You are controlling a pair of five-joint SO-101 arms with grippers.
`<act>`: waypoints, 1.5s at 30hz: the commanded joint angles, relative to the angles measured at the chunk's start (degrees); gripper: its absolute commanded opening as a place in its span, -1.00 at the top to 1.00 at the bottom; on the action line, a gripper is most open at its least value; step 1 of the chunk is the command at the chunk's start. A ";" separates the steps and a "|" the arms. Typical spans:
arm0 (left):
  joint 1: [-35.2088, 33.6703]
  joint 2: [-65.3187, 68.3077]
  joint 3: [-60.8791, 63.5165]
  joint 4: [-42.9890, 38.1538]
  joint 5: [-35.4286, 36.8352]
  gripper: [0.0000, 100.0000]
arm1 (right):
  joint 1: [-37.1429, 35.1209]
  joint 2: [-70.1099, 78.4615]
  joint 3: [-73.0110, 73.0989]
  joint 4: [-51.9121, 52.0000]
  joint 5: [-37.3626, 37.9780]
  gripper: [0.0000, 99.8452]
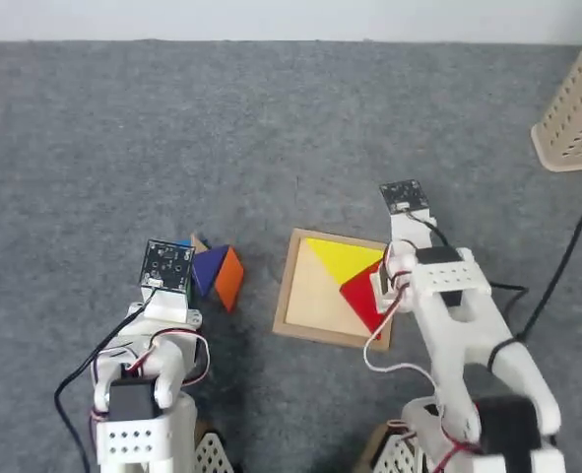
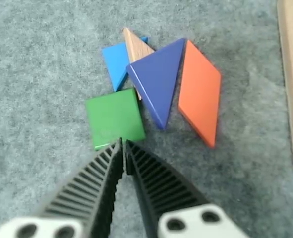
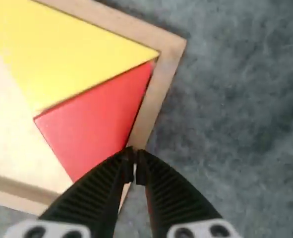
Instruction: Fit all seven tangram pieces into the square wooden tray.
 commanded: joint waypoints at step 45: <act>-1.05 0.00 -0.48 -2.90 -1.14 0.98 | 9.80 -35.03 21.71 5.58 17.58 0.98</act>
